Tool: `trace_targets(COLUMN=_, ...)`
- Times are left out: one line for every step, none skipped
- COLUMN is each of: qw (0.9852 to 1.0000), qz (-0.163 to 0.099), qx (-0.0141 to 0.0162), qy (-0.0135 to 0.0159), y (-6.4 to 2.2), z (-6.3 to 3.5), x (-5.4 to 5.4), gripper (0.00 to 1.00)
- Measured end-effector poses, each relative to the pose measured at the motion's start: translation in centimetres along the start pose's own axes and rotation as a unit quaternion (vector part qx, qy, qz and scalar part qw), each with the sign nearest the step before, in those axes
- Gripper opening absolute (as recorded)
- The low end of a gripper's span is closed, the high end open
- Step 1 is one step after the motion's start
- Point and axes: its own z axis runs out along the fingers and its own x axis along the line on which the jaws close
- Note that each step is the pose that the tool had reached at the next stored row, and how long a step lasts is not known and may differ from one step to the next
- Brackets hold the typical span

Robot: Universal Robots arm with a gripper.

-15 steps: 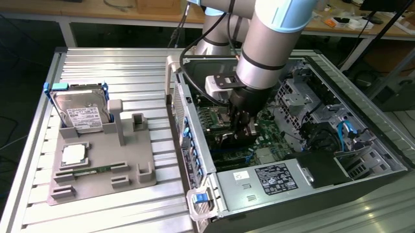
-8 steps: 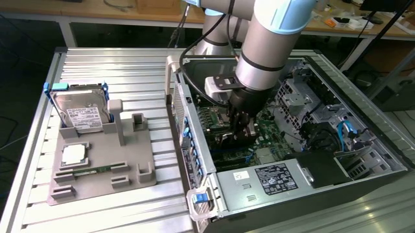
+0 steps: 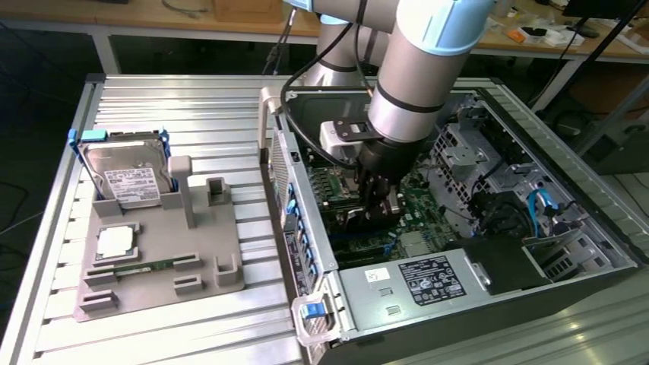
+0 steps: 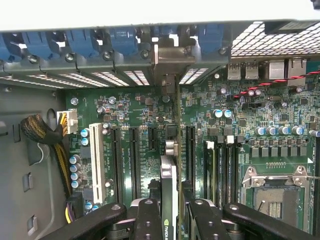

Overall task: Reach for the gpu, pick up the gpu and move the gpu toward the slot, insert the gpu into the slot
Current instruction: 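Insert the gpu into the slot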

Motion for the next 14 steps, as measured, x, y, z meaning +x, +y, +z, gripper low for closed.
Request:
trace_targets(qw=1.0000, qz=0.000, qx=0.0001, qy=-0.0002, y=0.00, z=-0.06, x=0.00, gripper=0.27)
trace_targets(qw=1.0000, qz=0.000, qx=0.0002, qy=-0.0004, y=-0.01, z=-0.14, x=-0.01, gripper=0.27)
trace_targets(qw=1.0000, qz=0.000, qx=0.0003, qy=-0.0005, y=-0.01, z=-0.21, x=-0.01, gripper=0.27)
trace_targets(qw=1.0000, qz=0.000, qx=0.0001, qy=-0.0002, y=-0.01, z=-0.30, x=0.00, gripper=0.27)
trace_targets(qw=1.0000, qz=0.000, qx=0.0000, qy=0.0002, y=-0.01, z=-0.38, x=0.01, gripper=0.27)
trace_targets(qw=1.0000, qz=0.000, qx=0.0001, qy=0.0000, y=-0.01, z=-0.38, x=0.01, gripper=0.27)
trace_targets(qw=1.0000, qz=0.000, qx=0.0000, qy=-0.0001, y=-0.01, z=-0.38, x=0.01, gripper=0.27)
trace_targets(qw=1.0000, qz=0.000, qx=0.0000, qy=0.0000, y=-0.01, z=-0.38, x=0.01, gripper=0.27)
trace_targets(qw=1.0000, qz=0.000, qx=0.0000, qy=0.0001, y=0.01, z=-0.40, x=0.01, gripper=0.27)
trace_targets(qw=1.0000, qz=0.000, qx=0.0000, qy=0.0002, y=0.04, z=-0.40, x=0.01, gripper=0.27)
trace_targets(qw=1.0000, qz=0.000, qx=0.0000, qy=0.0002, y=0.11, z=-0.41, x=0.01, gripper=0.27)
trace_targets(qw=1.0000, qz=0.000, qx=-0.0001, qy=0.0002, y=0.17, z=-0.41, x=0.01, gripper=0.27)
trace_targets(qw=1.0000, qz=0.000, qx=-0.0002, qy=0.0002, y=0.23, z=-0.41, x=0.02, gripper=0.27)
trace_targets(qw=1.0000, qz=0.000, qx=-0.0001, qy=0.0002, y=0.26, z=-0.40, x=0.02, gripper=0.27)
